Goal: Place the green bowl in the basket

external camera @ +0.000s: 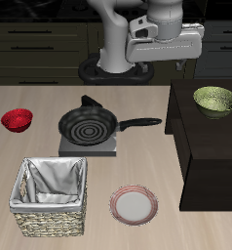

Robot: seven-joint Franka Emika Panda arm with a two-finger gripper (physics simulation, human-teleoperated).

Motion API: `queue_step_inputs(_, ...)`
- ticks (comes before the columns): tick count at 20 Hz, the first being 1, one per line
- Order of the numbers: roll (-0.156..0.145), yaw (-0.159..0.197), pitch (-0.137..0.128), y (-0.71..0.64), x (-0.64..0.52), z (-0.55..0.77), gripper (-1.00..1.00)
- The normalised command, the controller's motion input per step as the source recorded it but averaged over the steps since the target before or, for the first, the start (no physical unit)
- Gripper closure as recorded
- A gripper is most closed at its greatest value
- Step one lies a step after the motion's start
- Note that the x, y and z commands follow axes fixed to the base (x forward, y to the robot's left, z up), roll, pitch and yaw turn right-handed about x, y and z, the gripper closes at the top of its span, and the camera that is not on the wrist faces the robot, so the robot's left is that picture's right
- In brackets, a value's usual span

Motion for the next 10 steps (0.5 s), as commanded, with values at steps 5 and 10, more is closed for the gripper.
queue_step_inputs(5, 0.033, -0.002, 0.006, 0.29, 0.1, 0.03, -1.0)
queue_step_inputs(10, 0.015, -0.022, -0.008, 0.23, 0.13, 0.12, -1.0)
